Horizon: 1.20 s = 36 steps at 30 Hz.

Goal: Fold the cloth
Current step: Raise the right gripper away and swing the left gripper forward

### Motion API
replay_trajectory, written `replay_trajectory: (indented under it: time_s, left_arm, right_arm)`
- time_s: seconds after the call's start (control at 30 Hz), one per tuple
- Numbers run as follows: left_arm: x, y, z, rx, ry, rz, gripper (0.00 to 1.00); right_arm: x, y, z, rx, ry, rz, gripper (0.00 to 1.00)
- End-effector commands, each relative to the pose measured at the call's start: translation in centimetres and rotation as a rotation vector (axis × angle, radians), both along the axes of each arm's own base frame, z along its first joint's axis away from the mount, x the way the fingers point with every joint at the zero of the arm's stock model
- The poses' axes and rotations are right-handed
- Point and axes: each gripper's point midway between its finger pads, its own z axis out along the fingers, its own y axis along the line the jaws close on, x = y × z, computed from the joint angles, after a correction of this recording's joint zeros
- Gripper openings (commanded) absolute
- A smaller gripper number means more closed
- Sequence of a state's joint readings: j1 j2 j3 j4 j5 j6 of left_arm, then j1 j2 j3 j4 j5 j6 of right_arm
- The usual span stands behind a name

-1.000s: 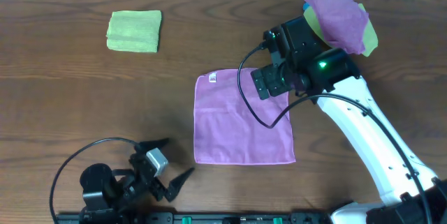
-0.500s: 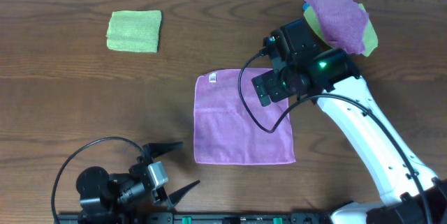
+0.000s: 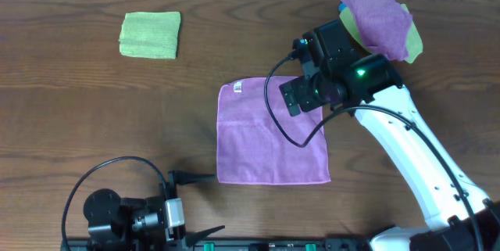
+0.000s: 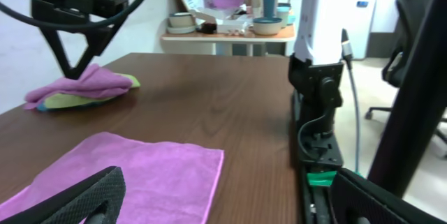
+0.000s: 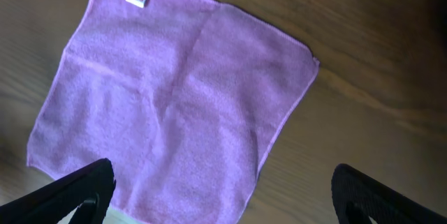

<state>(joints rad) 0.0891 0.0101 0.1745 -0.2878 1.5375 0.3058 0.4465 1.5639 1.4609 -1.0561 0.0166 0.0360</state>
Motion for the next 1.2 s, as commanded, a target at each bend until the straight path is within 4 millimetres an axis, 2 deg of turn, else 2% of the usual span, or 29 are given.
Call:
replay_trajectory:
  time_s: [0.0, 0.1, 0.13, 0.2, 0.27, 0.4, 0.53, 0.63, 0.77, 0.83, 0.97, 1.07, 1.17]
  left_arm:
    - [-0.7, -0.1, 0.2, -0.014, 0.03, -0.04, 0.95]
    - [-0.5, -0.1, 0.8, -0.006, -0.039, -0.031, 0.95]
    - [0.5, 0.1, 1.0, -0.005, -0.016, 0.024, 0.95]
    - [4.8, 1.6, 0.9, -0.045, 0.159, 0.296, 0.95]
    - [7.6, 3.4, 0.7, -0.103, 0.279, 0.489, 0.95]
    - [8.1, 3.7, 2.2, -0.149, 0.249, 0.516, 0.95]
    - [9.7, 5.1, 2.4, -0.197, 0.288, 0.629, 0.95]
    - [10.1, 4.9, 2.9, -0.223, 0.323, 0.603, 0.95]
    - [11.0, 4.6, 3.4, -0.232, 0.344, 0.568, 0.95]
    - [11.6, 4.4, 3.8, -0.224, 0.356, 0.545, 0.95]
    - [12.6, 4.0, 4.1, -0.171, 0.373, 0.502, 0.95]
    - [13.3, 3.7, 3.8, -0.145, 0.416, 0.467, 0.95]
    - [13.9, 3.3, 3.0, -0.127, 0.461, 0.446, 0.95]
  right_arm:
    - [0.2, 0.2, 0.5, 0.006, -0.013, 0.016, 0.99]
    - [0.2, 0.2, 0.5, 0.006, -0.013, 0.016, 0.99]
    - [0.2, 0.2, 0.5, 0.005, -0.013, 0.016, 0.99]
    - [0.5, 0.2, 0.6, 0.006, -0.025, 0.014, 0.99]
    - [1.0, 0.1, 0.8, 0.005, -0.048, -0.013, 0.99]
    - [1.0, -1.3, 2.4, -0.006, -0.103, -0.111, 0.99]
    - [0.2, -2.6, 6.6, 0.023, -0.227, -0.149, 0.99]
    - [-1.6, -3.8, 10.1, 0.065, -0.319, -0.169, 0.99]
    - [-4.4, -5.4, 12.3, 0.078, -0.362, -0.189, 0.99]
    - [-6.0, -6.7, 12.4, 0.066, -0.357, -0.225, 0.98]
    - [-8.8, -8.2, 11.4, 0.082, -0.357, -0.283, 0.96]
    - [-11.0, -9.7, 11.0, 0.085, -0.411, -0.335, 0.96]
    - [-13.3, -10.2, 10.4, 0.164, -0.445, -0.364, 0.96]
